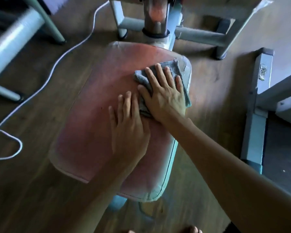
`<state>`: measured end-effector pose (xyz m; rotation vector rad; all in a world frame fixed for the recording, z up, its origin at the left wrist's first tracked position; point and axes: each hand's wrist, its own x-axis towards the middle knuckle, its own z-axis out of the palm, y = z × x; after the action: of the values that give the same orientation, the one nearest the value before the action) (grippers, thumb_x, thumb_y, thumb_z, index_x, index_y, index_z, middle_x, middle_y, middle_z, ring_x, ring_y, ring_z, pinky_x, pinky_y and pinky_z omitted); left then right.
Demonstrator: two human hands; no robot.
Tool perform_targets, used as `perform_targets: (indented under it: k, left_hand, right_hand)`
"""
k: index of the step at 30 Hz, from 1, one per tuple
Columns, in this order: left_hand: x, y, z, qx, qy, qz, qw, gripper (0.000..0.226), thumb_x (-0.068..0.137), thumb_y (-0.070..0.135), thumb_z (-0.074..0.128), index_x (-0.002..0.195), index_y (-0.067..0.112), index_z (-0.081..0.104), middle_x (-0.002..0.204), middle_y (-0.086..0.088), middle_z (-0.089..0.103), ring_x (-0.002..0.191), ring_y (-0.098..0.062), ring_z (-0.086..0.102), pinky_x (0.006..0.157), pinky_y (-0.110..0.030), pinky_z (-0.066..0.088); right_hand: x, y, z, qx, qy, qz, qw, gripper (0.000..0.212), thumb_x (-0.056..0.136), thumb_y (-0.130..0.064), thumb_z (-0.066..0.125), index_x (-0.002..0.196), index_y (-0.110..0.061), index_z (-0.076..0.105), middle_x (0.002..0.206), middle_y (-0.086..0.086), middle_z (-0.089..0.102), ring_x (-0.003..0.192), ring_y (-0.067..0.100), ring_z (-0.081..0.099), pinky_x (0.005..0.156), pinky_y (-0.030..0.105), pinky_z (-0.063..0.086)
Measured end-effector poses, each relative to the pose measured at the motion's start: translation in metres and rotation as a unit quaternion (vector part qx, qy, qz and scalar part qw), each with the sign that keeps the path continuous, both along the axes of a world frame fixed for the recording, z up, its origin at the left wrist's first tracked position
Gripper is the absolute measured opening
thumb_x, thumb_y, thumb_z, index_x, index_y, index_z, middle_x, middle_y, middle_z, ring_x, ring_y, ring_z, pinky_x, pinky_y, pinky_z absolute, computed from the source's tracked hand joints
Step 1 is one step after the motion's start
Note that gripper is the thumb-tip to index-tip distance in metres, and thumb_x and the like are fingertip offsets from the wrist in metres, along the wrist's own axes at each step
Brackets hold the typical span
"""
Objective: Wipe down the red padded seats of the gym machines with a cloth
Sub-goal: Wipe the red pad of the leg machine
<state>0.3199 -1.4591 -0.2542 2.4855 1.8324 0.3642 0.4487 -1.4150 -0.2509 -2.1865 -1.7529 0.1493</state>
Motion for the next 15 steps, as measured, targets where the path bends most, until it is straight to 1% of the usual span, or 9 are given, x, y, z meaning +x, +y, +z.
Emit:
perform_targets:
  k: [3, 6, 7, 9, 10, 11, 13, 14, 15]
  left_hand:
    - [-0.002, 0.001, -0.001, 0.009, -0.032, -0.005, 0.999, 0.068, 0.089, 0.033, 0.024, 0.148, 0.006, 0.042, 0.158, -0.011, 0.037, 0.150, -0.028, 0.029, 0.119, -0.055, 0.023]
    - [0.000, 0.005, -0.001, -0.001, -0.054, -0.004, 0.999, 0.074, 0.085, 0.039, 0.018, 0.150, 0.011, 0.041, 0.161, -0.005, 0.033, 0.152, -0.023, 0.023, 0.121, -0.050, 0.016]
    - [0.001, 0.005, 0.000, -0.006, -0.064, 0.001, 0.998, 0.071, 0.088, 0.038, 0.021, 0.151, 0.013, 0.040, 0.161, -0.003, 0.032, 0.152, -0.021, 0.021, 0.122, -0.047, 0.013]
    - [0.001, 0.007, 0.002, -0.009, -0.082, 0.008, 0.997, 0.057, 0.095, 0.025, 0.037, 0.151, 0.015, 0.040, 0.161, -0.001, 0.032, 0.152, -0.019, 0.021, 0.123, -0.046, 0.011]
    - [0.001, 0.007, 0.002, -0.003, -0.089, 0.001, 0.996, 0.054, 0.095, 0.019, 0.042, 0.149, 0.016, 0.043, 0.160, -0.001, 0.035, 0.151, -0.020, 0.024, 0.123, -0.047, 0.013]
    - [0.002, 0.007, 0.003, 0.007, -0.093, -0.015, 0.996, 0.054, 0.093, 0.015, 0.041, 0.146, 0.015, 0.047, 0.157, -0.003, 0.040, 0.149, -0.023, 0.029, 0.122, -0.050, 0.018]
    - [0.007, 0.007, 0.003, 0.018, -0.108, -0.057, 0.992, 0.062, 0.080, 0.013, 0.037, 0.139, 0.012, 0.056, 0.148, -0.006, 0.051, 0.142, -0.028, 0.041, 0.117, -0.055, 0.028]
    - [0.011, 0.008, 0.003, 0.010, -0.117, -0.073, 0.990, 0.065, 0.076, 0.012, 0.037, 0.137, 0.010, 0.058, 0.145, -0.007, 0.054, 0.140, -0.030, 0.043, 0.115, -0.055, 0.031]
    - [0.016, 0.008, 0.003, 0.001, -0.121, -0.082, 0.989, 0.063, 0.076, 0.010, 0.038, 0.136, 0.009, 0.059, 0.144, -0.008, 0.054, 0.140, -0.031, 0.044, 0.115, -0.054, 0.032]
  right_hand:
    - [0.008, 0.004, -0.004, 0.013, 0.029, 0.013, 0.999, 0.052, 0.104, -0.049, 0.030, 0.154, -0.034, 0.030, 0.164, -0.006, 0.019, 0.152, 0.017, 0.013, 0.122, 0.040, 0.004]
    - [0.012, 0.002, -0.008, 0.080, 0.041, 0.034, 0.995, 0.044, 0.102, -0.040, 0.034, 0.143, -0.031, 0.047, 0.157, -0.004, 0.037, 0.147, 0.019, 0.028, 0.119, 0.039, 0.014]
    - [0.013, -0.001, -0.008, 0.101, 0.043, 0.037, 0.993, 0.042, 0.101, -0.038, 0.036, 0.139, -0.030, 0.051, 0.153, -0.004, 0.042, 0.144, 0.020, 0.032, 0.118, 0.039, 0.016]
    - [0.015, -0.013, -0.009, 0.118, 0.061, 0.035, 0.990, 0.038, 0.101, -0.035, 0.040, 0.137, -0.029, 0.054, 0.151, -0.005, 0.044, 0.143, 0.019, 0.033, 0.117, 0.039, 0.016]
    - [0.015, -0.019, -0.011, 0.122, 0.073, 0.031, 0.989, 0.038, 0.102, -0.034, 0.040, 0.137, -0.029, 0.054, 0.152, -0.006, 0.043, 0.144, 0.019, 0.031, 0.118, 0.039, 0.015]
    - [0.016, -0.027, -0.014, 0.127, 0.089, 0.023, 0.988, 0.039, 0.103, -0.035, 0.037, 0.138, -0.028, 0.052, 0.154, -0.006, 0.040, 0.146, 0.019, 0.027, 0.119, 0.039, 0.014]
    - [0.015, -0.043, -0.023, 0.157, 0.142, -0.001, 0.977, 0.043, 0.103, -0.036, 0.031, 0.139, -0.027, 0.051, 0.156, -0.006, 0.038, 0.147, 0.020, 0.024, 0.119, 0.038, 0.016]
    - [0.014, -0.051, -0.028, 0.181, 0.192, -0.018, 0.964, 0.043, 0.103, -0.035, 0.032, 0.140, -0.024, 0.051, 0.156, -0.004, 0.037, 0.147, 0.020, 0.023, 0.119, 0.033, 0.016]
    - [0.012, -0.059, -0.032, 0.207, 0.267, -0.038, 0.940, 0.042, 0.103, -0.030, 0.035, 0.142, -0.020, 0.049, 0.157, -0.002, 0.036, 0.147, 0.018, 0.022, 0.118, 0.025, 0.013]
